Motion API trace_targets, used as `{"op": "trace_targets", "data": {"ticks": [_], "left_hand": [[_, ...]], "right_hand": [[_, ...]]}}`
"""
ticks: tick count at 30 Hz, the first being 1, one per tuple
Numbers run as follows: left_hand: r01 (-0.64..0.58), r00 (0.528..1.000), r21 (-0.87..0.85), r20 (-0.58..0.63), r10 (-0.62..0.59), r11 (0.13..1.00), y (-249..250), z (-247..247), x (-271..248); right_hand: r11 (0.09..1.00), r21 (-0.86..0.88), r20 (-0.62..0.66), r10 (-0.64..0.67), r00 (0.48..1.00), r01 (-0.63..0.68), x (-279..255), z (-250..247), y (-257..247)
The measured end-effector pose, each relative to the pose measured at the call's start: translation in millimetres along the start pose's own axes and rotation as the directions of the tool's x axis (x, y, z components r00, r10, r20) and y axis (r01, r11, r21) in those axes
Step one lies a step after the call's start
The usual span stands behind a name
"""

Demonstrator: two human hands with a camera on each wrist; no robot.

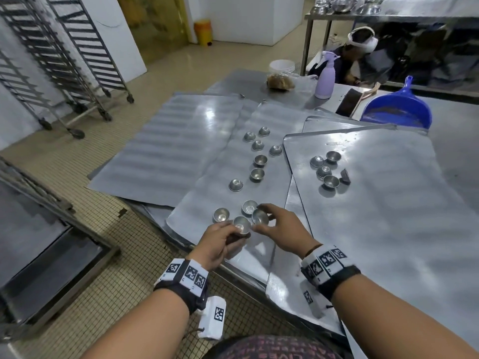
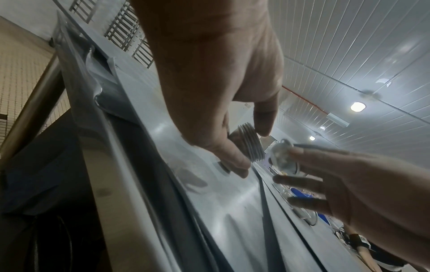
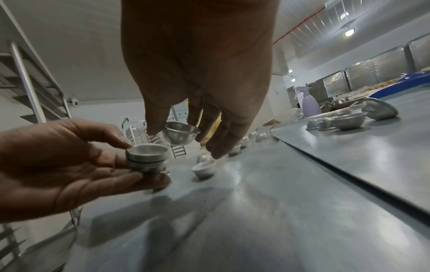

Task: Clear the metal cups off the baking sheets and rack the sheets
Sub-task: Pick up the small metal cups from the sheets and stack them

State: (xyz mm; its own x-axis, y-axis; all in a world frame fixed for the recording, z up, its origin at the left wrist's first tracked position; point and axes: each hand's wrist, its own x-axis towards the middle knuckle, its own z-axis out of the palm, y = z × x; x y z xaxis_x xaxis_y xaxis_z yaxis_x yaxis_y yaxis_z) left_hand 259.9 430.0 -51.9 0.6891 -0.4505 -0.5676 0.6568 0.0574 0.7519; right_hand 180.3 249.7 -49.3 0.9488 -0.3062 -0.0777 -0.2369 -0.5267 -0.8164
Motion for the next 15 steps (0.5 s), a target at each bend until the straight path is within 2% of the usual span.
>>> {"op": "trace_targets", "data": {"ticks": [7, 15], "left_hand": [[-0.012, 0.999, 0.011, 0.052, 0.012, 1.0, 2.1, 5.0, -4.8], [-0.036, 0.994, -0.063, 0.098, 0.042, 0.997, 5.8, -6.3, -8.9]], "right_hand": [[0.995, -0.022, 0.045, -0.099, 0.994, 0.1, -1.5, 4.6, -15.3], [0.991, -0.077, 0.093, -0.098, 0.991, 0.105, 2.4, 18.1, -21.6]]}}
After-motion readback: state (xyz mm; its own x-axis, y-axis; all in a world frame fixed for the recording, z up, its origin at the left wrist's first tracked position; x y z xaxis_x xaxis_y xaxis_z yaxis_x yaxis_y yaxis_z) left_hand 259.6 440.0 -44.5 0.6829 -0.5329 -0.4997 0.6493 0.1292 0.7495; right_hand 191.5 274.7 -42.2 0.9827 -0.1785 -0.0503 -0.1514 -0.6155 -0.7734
